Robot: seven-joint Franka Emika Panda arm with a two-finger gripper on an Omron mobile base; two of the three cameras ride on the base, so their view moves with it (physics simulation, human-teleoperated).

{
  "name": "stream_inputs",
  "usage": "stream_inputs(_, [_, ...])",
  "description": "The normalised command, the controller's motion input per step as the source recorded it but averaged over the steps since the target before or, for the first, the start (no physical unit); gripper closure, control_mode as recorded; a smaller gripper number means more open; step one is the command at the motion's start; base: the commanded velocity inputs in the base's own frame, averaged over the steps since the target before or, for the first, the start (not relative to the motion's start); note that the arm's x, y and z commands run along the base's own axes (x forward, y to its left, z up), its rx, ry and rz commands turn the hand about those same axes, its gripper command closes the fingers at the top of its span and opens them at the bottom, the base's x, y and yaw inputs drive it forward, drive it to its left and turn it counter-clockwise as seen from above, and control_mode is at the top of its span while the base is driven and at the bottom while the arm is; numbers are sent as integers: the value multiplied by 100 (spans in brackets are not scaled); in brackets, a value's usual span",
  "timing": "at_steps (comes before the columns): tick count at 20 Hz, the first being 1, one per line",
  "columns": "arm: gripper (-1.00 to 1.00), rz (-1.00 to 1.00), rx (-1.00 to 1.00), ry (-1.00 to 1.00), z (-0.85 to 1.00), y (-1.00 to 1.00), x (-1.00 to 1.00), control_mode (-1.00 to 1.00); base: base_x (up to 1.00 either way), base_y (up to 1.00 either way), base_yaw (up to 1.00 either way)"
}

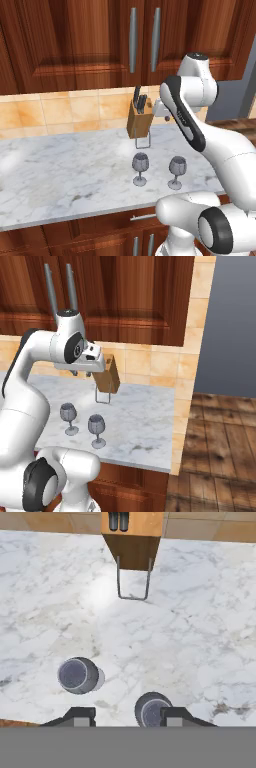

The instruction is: Retrieve the wine glasses from the counter and place one next to each plate.

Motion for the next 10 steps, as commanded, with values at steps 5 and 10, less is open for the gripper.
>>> stream_inputs(5, [-100,0,0,1,-10,-48,-22,-100,0,0,0])
stream_inputs(10, [-100,0,0,2,-15,-51,-44,-100,0,0,0])
